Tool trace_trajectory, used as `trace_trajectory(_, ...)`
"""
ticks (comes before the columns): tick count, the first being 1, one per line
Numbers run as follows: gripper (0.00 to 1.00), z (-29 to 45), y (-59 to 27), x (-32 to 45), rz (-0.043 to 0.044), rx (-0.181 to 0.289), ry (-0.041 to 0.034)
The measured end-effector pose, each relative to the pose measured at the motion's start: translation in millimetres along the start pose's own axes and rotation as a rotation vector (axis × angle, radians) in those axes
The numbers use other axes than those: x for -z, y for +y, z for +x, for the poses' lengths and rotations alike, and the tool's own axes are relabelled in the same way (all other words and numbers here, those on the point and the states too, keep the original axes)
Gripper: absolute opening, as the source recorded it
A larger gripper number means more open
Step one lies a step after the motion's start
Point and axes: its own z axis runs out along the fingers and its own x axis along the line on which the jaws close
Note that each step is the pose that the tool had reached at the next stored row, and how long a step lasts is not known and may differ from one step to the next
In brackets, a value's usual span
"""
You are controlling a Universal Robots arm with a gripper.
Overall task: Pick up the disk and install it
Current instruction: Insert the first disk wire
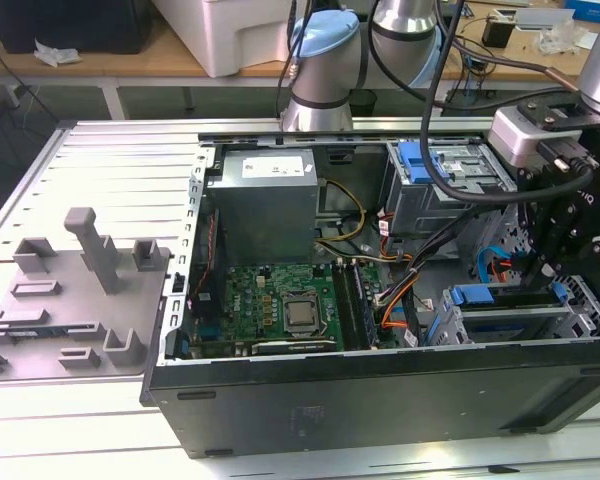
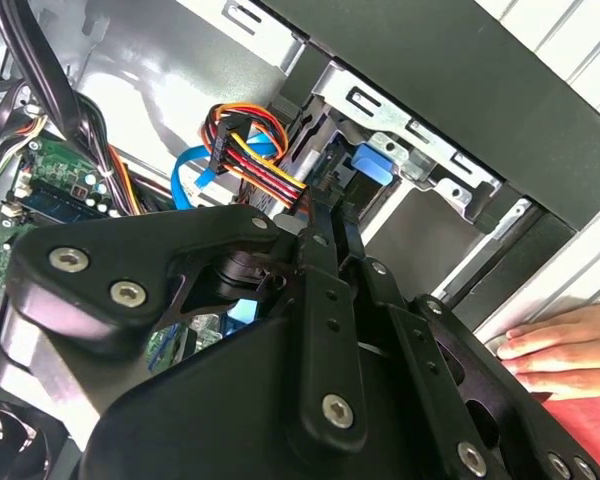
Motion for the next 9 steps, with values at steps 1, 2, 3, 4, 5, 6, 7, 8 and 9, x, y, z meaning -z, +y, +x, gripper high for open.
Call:
trace_trajectory(1,0.17,0.0,0.0,-0.2,0.0,0.0,0.0001)
trace_trajectory(2,0.17,0.0,0.0,-0.4,0.0,0.0,0.0001)
trace_trajectory(3,0.17,0.0,0.1,-0.6,0.0,0.0,0.0001)
trace_trajectory(4,0.17,0.0,0.1,-0.7,0.0,0.0,0.0001)
trace_trajectory(5,0.17,0.0,0.1,-1.0,0.0,0.0,0.0001)
trace_trajectory(6,0.17,-0.1,0.1,-1.2,0.0,0.0,0.0001)
trace_trajectory(7,0.17,-0.1,0.1,-1.5,0.0,0.0,0.0001)
trace_trajectory(8,0.17,-0.1,0.1,-1.6,0.0,0.0,0.0001)
trace_trajectory(9,0.17,-0.1,0.1,-1.7,0.0,0.0,0.0001)
